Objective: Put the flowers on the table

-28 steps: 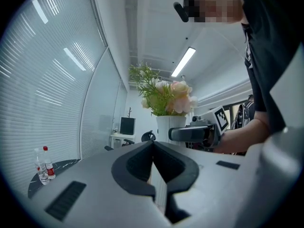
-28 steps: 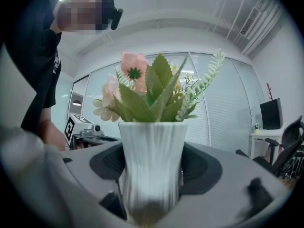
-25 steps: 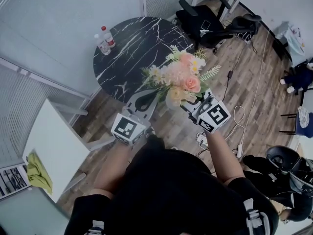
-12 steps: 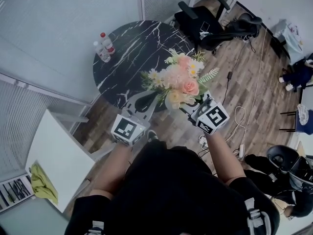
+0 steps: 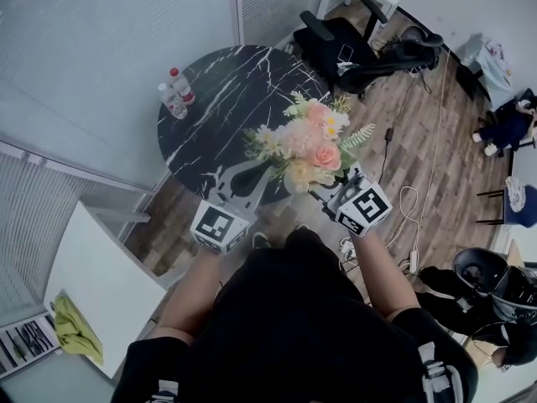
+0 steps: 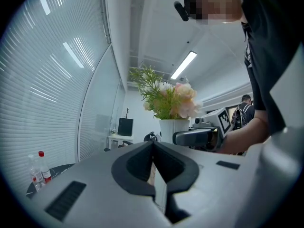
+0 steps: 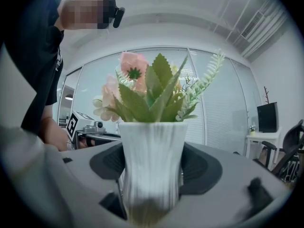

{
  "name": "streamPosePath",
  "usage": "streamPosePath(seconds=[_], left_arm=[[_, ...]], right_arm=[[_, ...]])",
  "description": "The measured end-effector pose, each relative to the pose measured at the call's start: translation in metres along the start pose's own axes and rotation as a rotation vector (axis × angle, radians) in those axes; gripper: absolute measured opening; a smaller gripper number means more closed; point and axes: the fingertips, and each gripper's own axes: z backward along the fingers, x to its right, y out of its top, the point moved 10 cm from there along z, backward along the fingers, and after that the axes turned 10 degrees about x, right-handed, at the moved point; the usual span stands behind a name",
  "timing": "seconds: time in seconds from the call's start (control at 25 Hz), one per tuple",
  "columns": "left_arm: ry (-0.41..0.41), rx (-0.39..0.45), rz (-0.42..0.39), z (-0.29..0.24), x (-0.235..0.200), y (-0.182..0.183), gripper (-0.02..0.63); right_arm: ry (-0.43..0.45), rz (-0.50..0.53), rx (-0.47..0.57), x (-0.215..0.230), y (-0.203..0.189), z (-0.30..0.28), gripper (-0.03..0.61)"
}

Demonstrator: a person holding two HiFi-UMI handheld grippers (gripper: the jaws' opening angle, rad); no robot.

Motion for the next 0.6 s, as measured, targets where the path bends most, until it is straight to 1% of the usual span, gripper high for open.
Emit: streamPosePath(seconds=[0.12,0.32,0.6], left_arm=[[0.004,0.004,-0.008,-0.002,-0.005,0.001,0.012],[0.034,0.009,-0.008,-0.007,-0.015,-0.004,0.012],[0.068,0.005,-0.021,-0.037,-0.043,0.000,0.012]], right_arm=[[-0.001,0.006,0.009,0.004,0.000,-0.003,0.341],[0.001,0.011,0.020,0.016,-0.005,-0.011,0.341],[0.031,0.009,0.040,0.060,-0.005,-0.040,0.341]])
